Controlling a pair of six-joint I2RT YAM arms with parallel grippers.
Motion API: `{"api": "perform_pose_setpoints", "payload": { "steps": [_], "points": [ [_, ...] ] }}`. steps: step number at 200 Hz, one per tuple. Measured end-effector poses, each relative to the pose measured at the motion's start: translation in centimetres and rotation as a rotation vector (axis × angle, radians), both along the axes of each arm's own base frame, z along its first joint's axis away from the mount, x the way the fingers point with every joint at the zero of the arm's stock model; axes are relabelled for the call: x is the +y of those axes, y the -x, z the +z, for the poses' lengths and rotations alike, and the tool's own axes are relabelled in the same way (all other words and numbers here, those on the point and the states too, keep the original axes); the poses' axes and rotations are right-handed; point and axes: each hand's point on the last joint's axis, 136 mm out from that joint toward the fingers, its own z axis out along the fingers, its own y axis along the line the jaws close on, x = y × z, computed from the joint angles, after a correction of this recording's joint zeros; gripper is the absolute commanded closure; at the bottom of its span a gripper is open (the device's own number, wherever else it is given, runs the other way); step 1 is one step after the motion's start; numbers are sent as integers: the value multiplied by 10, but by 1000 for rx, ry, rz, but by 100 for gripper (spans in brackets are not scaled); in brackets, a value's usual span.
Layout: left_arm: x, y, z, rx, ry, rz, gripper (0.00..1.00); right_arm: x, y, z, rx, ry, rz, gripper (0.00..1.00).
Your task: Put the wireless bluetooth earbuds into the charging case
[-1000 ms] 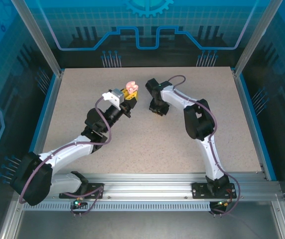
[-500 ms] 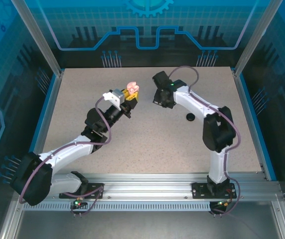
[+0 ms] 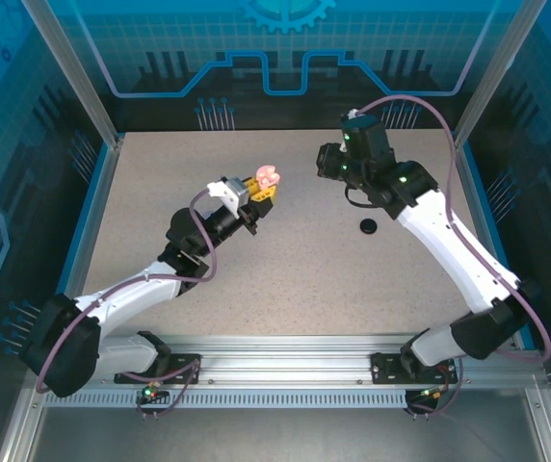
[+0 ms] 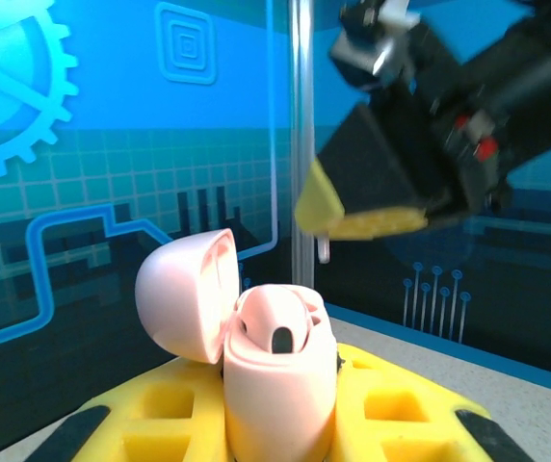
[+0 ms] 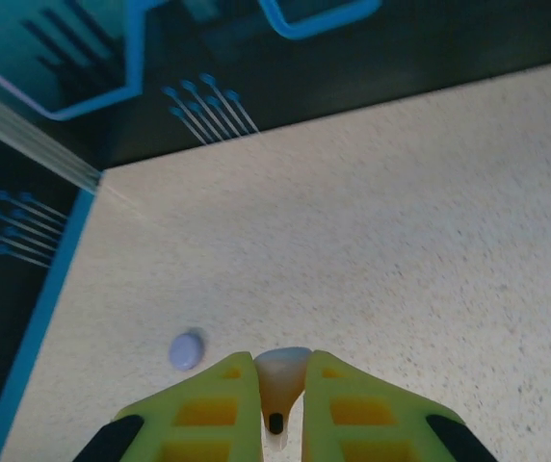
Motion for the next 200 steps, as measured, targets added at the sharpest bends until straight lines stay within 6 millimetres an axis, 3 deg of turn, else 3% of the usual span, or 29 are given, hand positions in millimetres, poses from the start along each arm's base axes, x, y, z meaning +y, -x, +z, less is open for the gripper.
{"api": "perform_pose_setpoints", "payload": {
  "steps": [38, 65, 129, 200],
  "points": [
    [-19, 13, 6, -47, -46, -52, 100, 13, 31, 45, -124, -9, 130, 85],
    [-28, 18, 4, -61, -78, -68, 100, 29, 50, 60, -170, -2, 217, 85],
    [-36, 9, -6, -48, -114, -66, 100, 56, 78, 58, -192, 45, 340, 85],
    [-38, 6, -11, -34, -123, -63, 100, 58, 86, 33, -170, 118, 346, 85]
  ]
}}
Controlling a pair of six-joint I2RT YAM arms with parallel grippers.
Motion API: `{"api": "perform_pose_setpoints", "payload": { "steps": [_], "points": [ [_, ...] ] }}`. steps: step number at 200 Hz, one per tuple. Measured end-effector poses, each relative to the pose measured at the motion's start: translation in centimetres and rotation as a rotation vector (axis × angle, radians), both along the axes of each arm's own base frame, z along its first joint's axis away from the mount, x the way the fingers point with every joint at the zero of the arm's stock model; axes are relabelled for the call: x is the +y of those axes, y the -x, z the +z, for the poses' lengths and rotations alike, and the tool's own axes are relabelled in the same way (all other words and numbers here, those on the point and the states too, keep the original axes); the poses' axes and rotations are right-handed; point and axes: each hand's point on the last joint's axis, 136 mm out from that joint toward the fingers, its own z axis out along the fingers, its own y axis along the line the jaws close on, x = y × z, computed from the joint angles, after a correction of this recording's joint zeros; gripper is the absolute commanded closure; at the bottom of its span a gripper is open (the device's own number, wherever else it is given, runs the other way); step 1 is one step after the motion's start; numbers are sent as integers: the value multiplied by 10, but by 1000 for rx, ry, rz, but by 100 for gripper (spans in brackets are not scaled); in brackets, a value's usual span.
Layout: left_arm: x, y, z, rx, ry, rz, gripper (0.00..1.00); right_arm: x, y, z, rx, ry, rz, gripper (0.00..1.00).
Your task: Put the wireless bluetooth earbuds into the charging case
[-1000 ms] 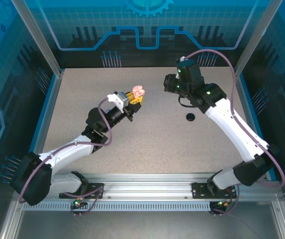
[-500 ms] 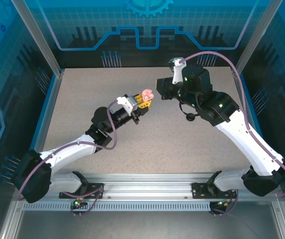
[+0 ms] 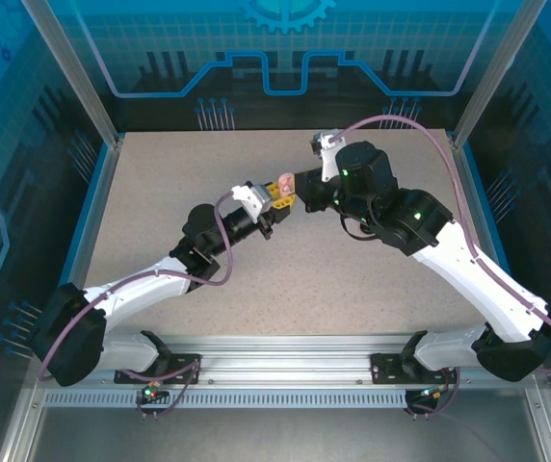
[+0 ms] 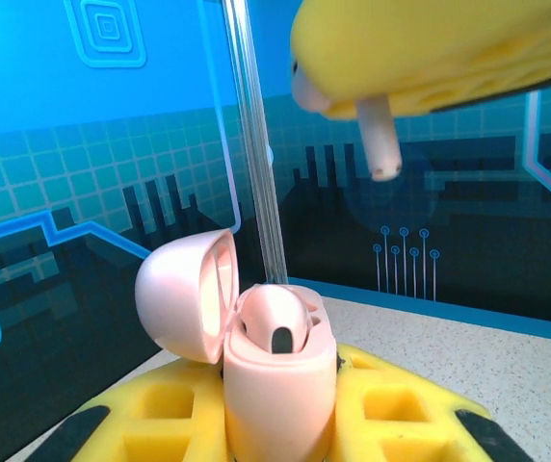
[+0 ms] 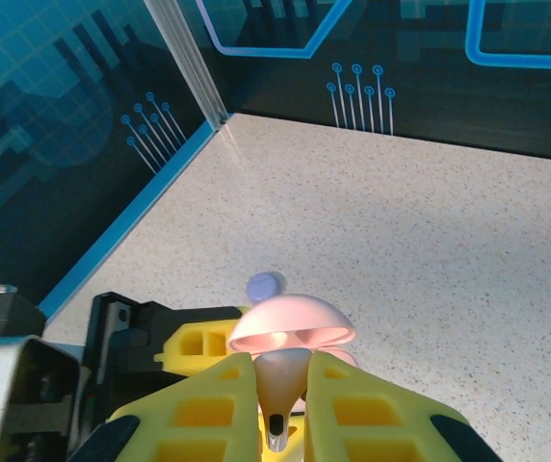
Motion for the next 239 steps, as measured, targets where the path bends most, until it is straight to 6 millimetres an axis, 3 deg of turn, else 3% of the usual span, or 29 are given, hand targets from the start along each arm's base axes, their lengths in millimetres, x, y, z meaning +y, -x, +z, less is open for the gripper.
{"api": "perform_pose_setpoints", "payload": {
  "steps": [31, 239],
  "points": [
    [0, 0, 3, -5, 4, 0, 100, -1, -1, -9, 11, 19, -10, 85],
    [-2, 2, 6, -6, 10, -8, 100, 5, -12, -18, 22, 30, -20, 85]
  ]
}}
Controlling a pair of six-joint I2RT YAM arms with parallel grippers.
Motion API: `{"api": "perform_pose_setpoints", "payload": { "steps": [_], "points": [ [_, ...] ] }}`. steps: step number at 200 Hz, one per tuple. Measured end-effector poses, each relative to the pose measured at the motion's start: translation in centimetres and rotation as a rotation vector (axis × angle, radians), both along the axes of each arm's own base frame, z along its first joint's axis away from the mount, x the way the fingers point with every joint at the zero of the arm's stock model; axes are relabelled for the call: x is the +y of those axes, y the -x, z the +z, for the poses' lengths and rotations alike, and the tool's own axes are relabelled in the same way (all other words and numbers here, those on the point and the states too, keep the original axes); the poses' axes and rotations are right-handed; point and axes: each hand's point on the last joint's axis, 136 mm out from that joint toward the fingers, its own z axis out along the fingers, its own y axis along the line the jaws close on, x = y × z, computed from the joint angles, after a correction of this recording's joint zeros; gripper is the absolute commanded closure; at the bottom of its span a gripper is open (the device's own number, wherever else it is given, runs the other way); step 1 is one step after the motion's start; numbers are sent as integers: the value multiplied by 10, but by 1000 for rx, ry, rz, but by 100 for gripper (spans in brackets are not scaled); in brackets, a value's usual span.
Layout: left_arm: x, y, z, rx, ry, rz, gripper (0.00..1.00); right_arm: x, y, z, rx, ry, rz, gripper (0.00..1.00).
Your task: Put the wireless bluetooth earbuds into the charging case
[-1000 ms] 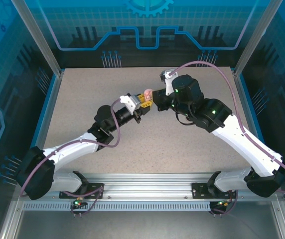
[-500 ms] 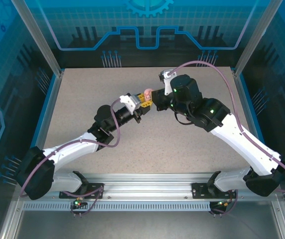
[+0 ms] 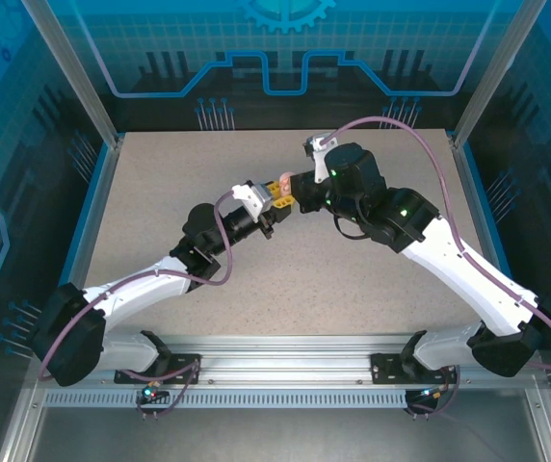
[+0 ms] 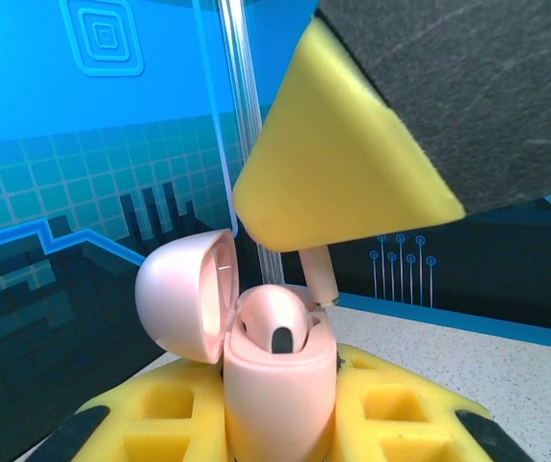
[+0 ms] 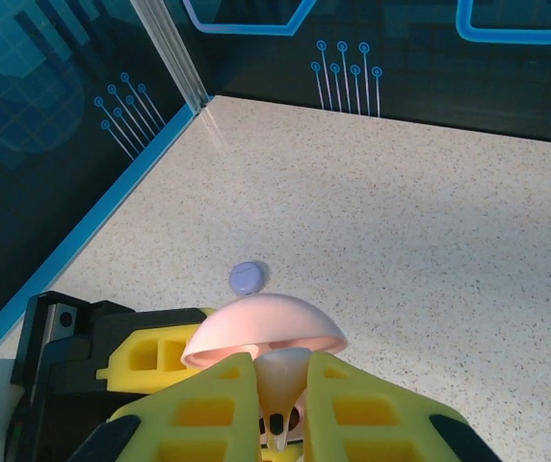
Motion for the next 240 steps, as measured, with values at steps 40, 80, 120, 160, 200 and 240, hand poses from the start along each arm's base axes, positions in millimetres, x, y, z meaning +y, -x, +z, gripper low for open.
{"api": "perform_pose_setpoints", "payload": {
  "steps": [40, 80, 120, 160, 200, 240],
  "points": [
    [-1, 1, 0, 0, 0, -2, 100, -1, -4, -3, 7, -6, -10, 86],
    [-2, 1, -2, 8, -6, -4, 100, -1, -7, -6, 11, -6, -14, 86],
    [-2, 1, -3, 10, -8, -3, 100, -1, -7, -7, 17, -11, -11, 88],
    [-2, -1, -7, 23, -17, 4, 100, 2, -7, -18, 41, -10, -3, 88],
    [-2, -2, -9, 27, -19, 4, 100, 1, -7, -20, 45, -14, -10, 87],
    [-2, -2, -9, 28, -20, 4, 100, 0, -7, -21, 46, -20, -17, 81]
  ]
}}
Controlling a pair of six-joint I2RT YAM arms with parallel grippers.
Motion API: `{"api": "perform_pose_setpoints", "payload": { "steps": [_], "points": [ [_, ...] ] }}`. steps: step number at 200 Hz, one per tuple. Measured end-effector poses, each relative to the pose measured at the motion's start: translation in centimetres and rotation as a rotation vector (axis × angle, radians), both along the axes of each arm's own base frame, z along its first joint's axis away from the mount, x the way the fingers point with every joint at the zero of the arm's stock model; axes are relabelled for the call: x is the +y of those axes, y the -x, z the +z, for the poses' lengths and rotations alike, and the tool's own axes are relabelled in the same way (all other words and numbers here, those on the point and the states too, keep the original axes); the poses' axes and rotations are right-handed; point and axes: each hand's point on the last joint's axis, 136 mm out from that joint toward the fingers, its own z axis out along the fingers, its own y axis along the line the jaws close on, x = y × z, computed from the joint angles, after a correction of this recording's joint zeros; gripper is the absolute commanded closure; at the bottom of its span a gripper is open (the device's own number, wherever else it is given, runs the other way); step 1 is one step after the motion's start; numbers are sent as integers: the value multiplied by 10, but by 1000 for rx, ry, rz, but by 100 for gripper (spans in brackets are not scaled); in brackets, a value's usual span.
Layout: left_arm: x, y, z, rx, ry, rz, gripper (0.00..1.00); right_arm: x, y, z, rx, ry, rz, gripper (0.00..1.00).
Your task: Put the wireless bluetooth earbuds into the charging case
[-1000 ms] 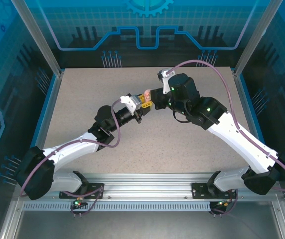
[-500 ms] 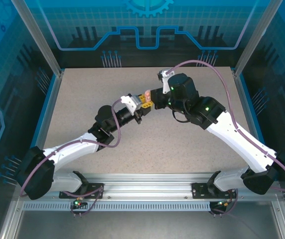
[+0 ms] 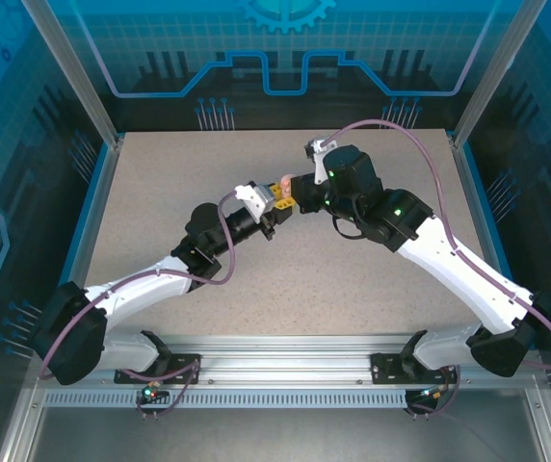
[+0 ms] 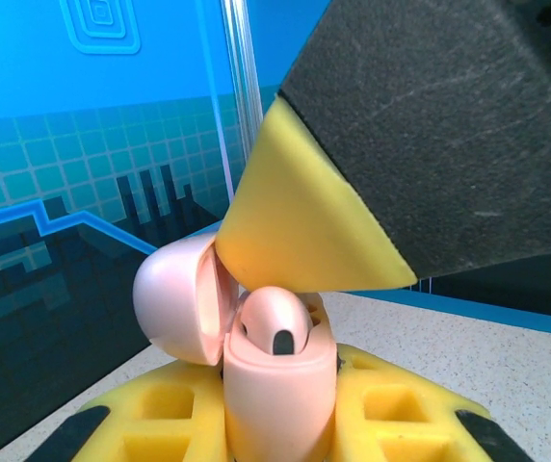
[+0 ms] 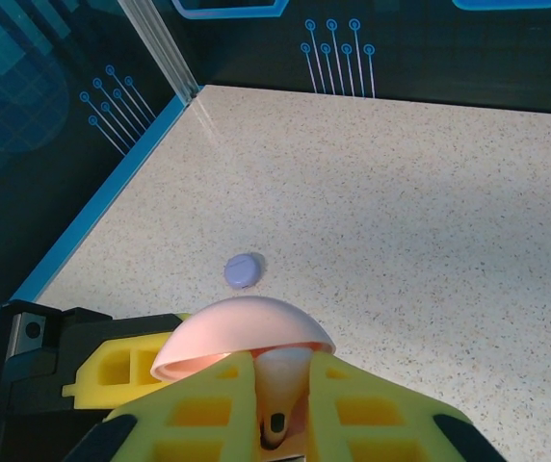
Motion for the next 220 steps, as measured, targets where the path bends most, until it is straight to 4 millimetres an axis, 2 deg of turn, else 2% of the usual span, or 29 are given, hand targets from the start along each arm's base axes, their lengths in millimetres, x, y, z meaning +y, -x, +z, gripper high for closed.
{"api": "perform_pose_setpoints", "payload": {
  "steps": [40, 99, 165, 220],
  "points": [
    [-1, -1, 1, -1, 2, 0, 100, -2, -1, 1, -3, -1, -11, 75],
    [-1, -1, 3, -5, 5, 0, 100, -1, -1, 6, -9, -10, -7, 75],
    [-1, -2, 6, -12, 10, 1, 100, 2, -1, 10, -12, -20, 2, 81],
    [-2, -3, 6, -13, 12, 6, 100, 1, 1, 11, -10, -40, -2, 79]
  ]
}}
